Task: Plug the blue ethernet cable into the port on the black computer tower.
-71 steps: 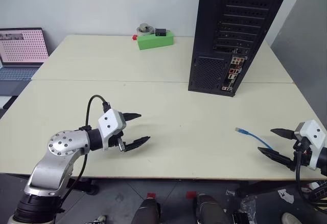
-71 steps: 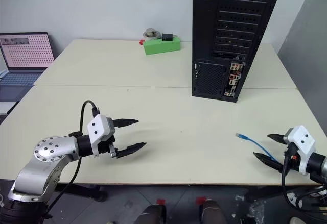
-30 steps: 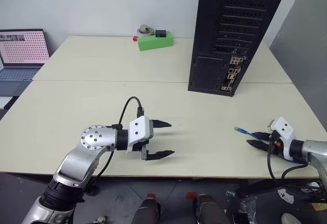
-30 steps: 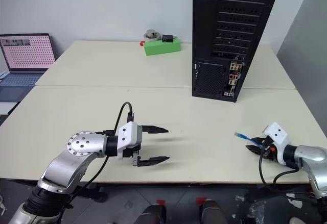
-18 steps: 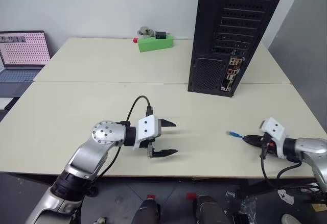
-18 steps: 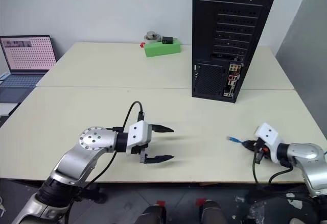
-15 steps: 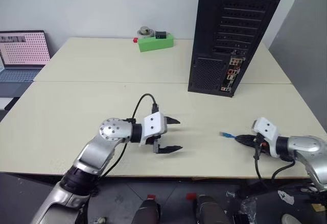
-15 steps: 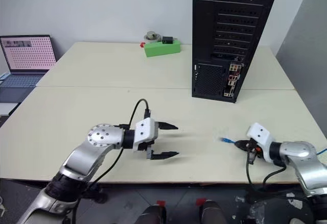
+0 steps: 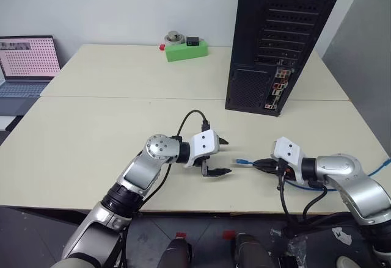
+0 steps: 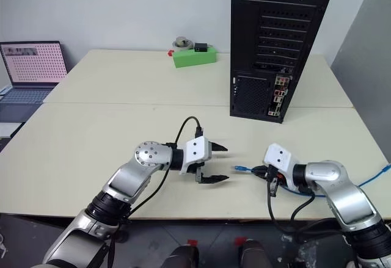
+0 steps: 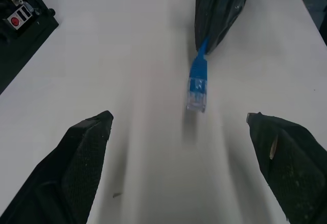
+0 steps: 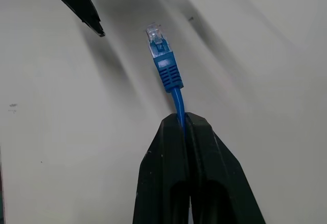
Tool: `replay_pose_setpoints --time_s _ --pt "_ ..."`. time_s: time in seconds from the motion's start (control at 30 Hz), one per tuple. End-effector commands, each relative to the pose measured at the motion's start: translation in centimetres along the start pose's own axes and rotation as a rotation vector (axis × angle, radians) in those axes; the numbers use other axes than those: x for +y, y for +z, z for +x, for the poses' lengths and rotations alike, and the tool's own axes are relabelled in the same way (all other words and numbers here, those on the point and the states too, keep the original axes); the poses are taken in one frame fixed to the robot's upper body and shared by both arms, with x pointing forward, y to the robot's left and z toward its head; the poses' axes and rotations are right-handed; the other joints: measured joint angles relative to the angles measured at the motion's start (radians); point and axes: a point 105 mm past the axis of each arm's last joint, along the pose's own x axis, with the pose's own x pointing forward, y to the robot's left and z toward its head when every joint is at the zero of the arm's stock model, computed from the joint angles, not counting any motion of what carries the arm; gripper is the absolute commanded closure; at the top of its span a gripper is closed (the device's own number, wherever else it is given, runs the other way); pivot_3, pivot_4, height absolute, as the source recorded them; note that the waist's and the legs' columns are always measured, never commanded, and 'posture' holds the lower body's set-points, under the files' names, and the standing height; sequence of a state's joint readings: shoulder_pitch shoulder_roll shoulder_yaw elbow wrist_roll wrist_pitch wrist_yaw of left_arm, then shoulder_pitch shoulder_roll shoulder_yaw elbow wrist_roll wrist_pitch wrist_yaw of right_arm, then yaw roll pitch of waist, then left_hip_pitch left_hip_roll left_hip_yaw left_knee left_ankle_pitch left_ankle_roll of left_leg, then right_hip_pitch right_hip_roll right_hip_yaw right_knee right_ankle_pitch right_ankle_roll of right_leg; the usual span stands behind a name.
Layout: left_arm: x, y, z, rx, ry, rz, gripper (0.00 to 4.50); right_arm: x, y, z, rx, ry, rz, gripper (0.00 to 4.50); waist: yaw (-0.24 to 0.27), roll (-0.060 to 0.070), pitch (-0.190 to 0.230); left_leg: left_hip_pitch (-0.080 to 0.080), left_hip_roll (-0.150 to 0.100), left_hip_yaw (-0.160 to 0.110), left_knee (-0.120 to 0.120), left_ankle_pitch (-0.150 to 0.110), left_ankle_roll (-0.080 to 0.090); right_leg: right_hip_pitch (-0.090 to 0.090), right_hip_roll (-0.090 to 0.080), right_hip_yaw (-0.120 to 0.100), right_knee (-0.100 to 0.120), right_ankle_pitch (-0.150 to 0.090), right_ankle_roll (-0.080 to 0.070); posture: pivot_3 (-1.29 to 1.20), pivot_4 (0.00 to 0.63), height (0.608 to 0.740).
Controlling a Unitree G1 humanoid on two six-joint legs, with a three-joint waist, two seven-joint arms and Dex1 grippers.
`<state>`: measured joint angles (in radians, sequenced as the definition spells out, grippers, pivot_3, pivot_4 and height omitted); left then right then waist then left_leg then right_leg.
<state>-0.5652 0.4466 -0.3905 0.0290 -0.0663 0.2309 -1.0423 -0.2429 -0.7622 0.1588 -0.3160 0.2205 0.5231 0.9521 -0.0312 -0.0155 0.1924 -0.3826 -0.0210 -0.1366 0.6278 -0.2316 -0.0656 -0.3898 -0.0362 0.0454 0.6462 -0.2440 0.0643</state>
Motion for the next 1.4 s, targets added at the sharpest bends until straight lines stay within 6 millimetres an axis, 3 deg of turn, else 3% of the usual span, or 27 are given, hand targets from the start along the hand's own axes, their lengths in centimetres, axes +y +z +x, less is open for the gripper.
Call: replay_pose_setpoints --time_s 0.03,0.7,0.97,1.0,1.13,1.27,1.37,1.4 --pt "0.1 1.2 0.4 -0.030 -0.016 0.048 0.00 0.0 1.6 0.1 -0.038 -0.003 -0.051 4.48 0.000 0.000 0.000 0.000 0.000 0.000 0.000 0.000 0.000 0.000 0.000 0.000 0.000 0.000 0.000 0.00 0.150 0.740" --pt "-0.1 0.6 1.1 -0.023 -0.027 0.082 4.20 0.5 2.9 0.7 -0.068 0.025 -0.067 4.50 0.000 0.000 0.000 0.000 0.000 0.000 0.000 0.000 0.000 0.000 0.000 0.000 0.000 0.000 0.000 0.00 0.150 0.740" --pt "-0.3 0.3 0.9 -0.025 -0.022 0.095 4.20 0.4 2.9 0.6 -0.070 0.020 -0.067 4.50 0.000 0.000 0.000 0.000 0.000 0.000 0.000 0.000 0.000 0.000 0.000 0.000 0.000 0.000 0.000 0.00 0.150 0.740" --pt "-0.2 0.4 0.8 -0.031 -0.016 0.104 4.20 0.3 2.8 0.4 -0.067 0.020 -0.068 4.04 0.000 0.000 0.000 0.000 0.000 0.000 0.000 0.000 0.000 0.000 0.000 0.000 0.000 0.000 0.000 0.00 0.150 0.740" --pt "-0.3 0.4 0.5 -0.058 -0.007 0.160 4.20 0.0 2.6 -0.6 -0.054 0.018 -0.063 3.25 0.000 0.000 0.000 0.000 0.000 0.000 0.000 0.000 0.000 0.000 0.000 0.000 0.000 0.000 0.000 0.00 0.150 0.740" --pt "-0.1 1.0 -0.3 -0.138 0.059 0.359 4.20 -0.3 3.8 -3.0 -0.143 0.032 0.105 2.28 0.002 0.000 0.000 -0.001 0.000 0.000 0.000 0.000 0.000 0.000 -0.001 0.000 -0.001 0.000 0.000 0.00 0.150 0.740" --pt "-0.1 1.0 -0.7 -0.174 0.108 0.506 4.20 0.2 4.9 -3.7 -0.214 0.068 0.197 1.46 0.003 0.000 0.000 -0.001 0.000 0.000 0.000 0.000 0.000 0.000 -0.001 0.000 -0.001 0.000 0.000 0.00 0.150 0.740" --pt "0.0 1.2 -0.9 -0.186 0.142 0.606 4.20 0.4 5.2 -3.8 -0.238 0.078 0.236 1.44 0.003 0.000 0.000 0.000 0.000 -0.001 0.000 0.000 0.000 0.000 -0.001 0.000 -0.001 0.000 0.000 0.00 0.150 0.740"
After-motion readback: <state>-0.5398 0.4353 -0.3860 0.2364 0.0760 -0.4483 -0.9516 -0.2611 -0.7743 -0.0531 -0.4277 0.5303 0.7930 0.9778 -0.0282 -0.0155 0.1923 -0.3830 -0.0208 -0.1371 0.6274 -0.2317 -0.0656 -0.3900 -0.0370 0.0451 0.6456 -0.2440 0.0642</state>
